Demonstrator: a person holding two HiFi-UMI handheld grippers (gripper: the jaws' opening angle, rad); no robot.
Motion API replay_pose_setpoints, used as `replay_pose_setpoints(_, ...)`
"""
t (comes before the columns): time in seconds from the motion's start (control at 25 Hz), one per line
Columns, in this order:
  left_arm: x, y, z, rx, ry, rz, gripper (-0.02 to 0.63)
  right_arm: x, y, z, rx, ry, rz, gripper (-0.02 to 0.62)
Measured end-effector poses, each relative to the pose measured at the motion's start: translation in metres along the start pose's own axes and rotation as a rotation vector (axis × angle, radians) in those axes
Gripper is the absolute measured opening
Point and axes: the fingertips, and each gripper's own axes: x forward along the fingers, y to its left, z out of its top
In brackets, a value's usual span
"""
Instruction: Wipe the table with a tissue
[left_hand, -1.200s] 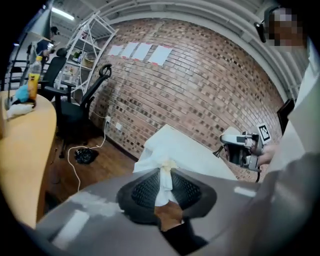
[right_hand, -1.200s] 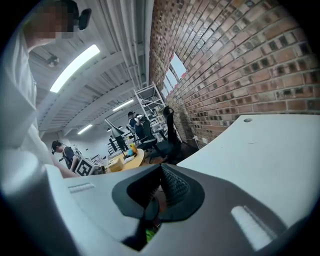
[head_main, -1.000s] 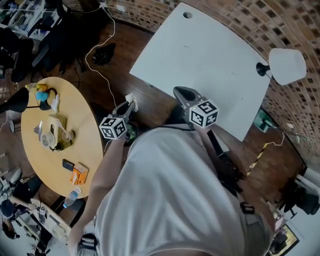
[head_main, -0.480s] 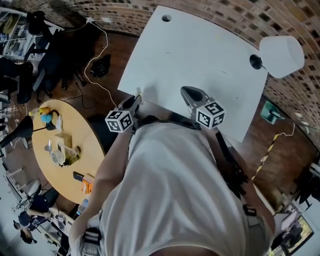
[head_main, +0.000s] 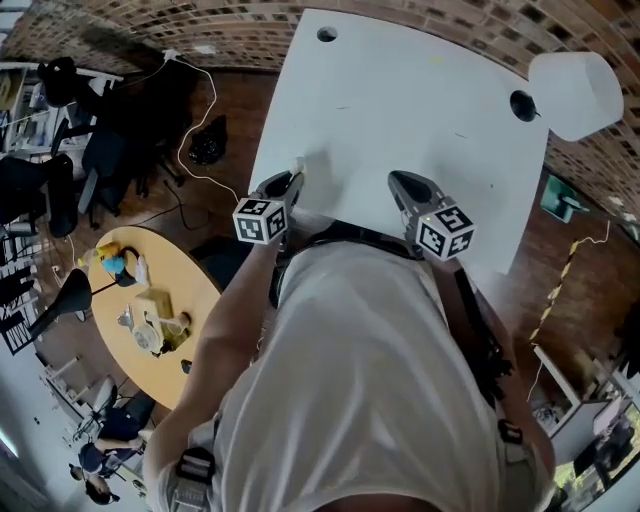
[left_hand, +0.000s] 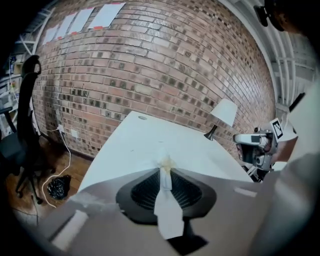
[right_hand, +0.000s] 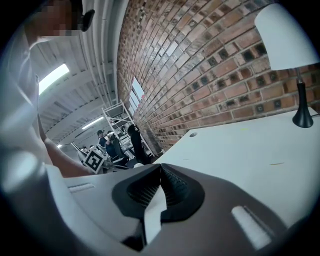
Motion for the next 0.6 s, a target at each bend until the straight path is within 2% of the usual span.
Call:
replay_pose_setpoints(0.24, 0.042, 0.056, 0.03, 0.06, 0.062, 0.06, 0.066, 0.015, 0.006, 0.014, -0.015, 0.002, -0.05, 0.008)
replay_pose_setpoints(0.4, 0.065, 0.075, 0.047, 0.141, 0.105, 0.081, 0.066, 0.017, 0.003, 0.023, -0.018, -0.004, -0.104, 0.008)
replay_pose_setpoints(0.52, 0.083, 0.087, 0.045, 0.218, 0.166, 0.095, 0.066, 0.017, -0.002, 0.023, 0.006, -0.009, -0.156, 0.008)
replay_pose_setpoints(0.6, 0.091, 0.094, 0.041, 0.233, 0.201, 0.095, 0.066, 0.018, -0.003, 0.02, 0.02, -0.011, -0.183, 0.008)
